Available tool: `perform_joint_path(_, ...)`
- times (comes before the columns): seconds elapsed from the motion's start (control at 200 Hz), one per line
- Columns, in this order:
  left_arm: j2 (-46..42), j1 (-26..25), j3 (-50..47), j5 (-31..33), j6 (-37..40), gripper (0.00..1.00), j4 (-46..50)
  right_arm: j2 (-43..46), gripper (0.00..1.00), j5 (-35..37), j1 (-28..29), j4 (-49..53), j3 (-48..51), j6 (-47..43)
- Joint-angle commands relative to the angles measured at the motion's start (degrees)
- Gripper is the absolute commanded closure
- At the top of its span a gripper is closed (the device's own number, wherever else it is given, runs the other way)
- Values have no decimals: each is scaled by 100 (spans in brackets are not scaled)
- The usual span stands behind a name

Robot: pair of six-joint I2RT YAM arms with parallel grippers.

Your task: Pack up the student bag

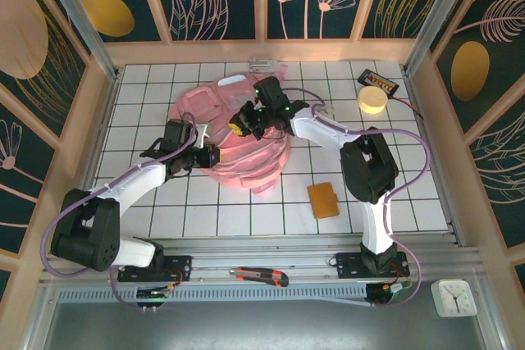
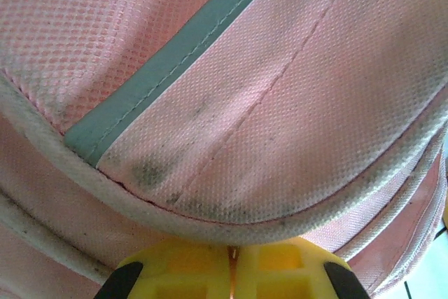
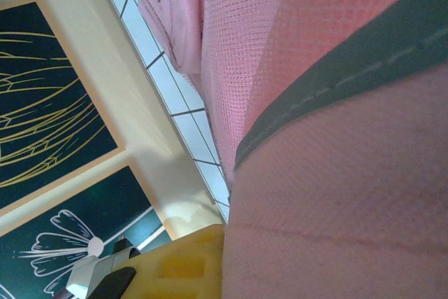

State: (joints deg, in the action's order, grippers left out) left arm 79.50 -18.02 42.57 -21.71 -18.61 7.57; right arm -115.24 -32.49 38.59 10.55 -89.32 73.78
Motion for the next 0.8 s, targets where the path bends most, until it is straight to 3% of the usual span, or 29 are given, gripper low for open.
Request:
perform_joint_path(0.0, -31, -2, 205, 263, 154, 100, 315, 356, 100, -83, -79, -141, 160, -107)
perform_joint_path(0.25, -154, 12, 530, 953, 712, 100, 1407, 640, 100, 6, -300, -83, 431, -321)
perform_joint_path(0.44, -159, 51, 671, 1052, 744, 100, 1621, 858, 100, -3, -472, -112, 678, -407)
perform_joint_path(0.791, 172, 595, 1026, 1968, 806, 100, 1848, 995, 100, -217, -554, 7, 765, -707)
